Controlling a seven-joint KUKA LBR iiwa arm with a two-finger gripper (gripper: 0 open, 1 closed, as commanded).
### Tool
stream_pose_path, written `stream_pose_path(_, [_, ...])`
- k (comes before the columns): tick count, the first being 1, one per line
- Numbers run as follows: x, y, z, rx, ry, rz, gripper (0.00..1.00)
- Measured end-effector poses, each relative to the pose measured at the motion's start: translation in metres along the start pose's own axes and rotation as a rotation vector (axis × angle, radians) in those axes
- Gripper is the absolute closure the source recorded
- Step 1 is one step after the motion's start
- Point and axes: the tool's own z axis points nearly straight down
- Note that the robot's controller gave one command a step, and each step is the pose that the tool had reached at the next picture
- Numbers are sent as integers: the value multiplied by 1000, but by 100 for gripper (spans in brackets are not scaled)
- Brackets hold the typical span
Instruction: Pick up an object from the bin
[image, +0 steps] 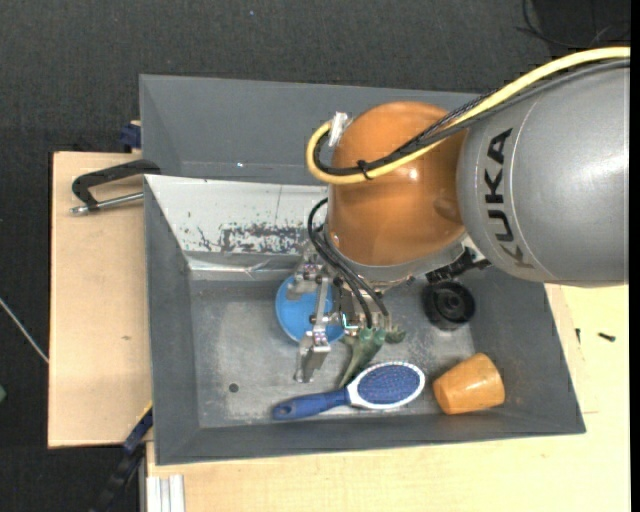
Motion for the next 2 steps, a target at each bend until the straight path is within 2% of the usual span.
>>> stream_pose_path(1, [-41, -46, 163, 1, -2, -86, 0])
stream_pose_path(2, [-59, -96, 167, -7, -17, 117, 0])
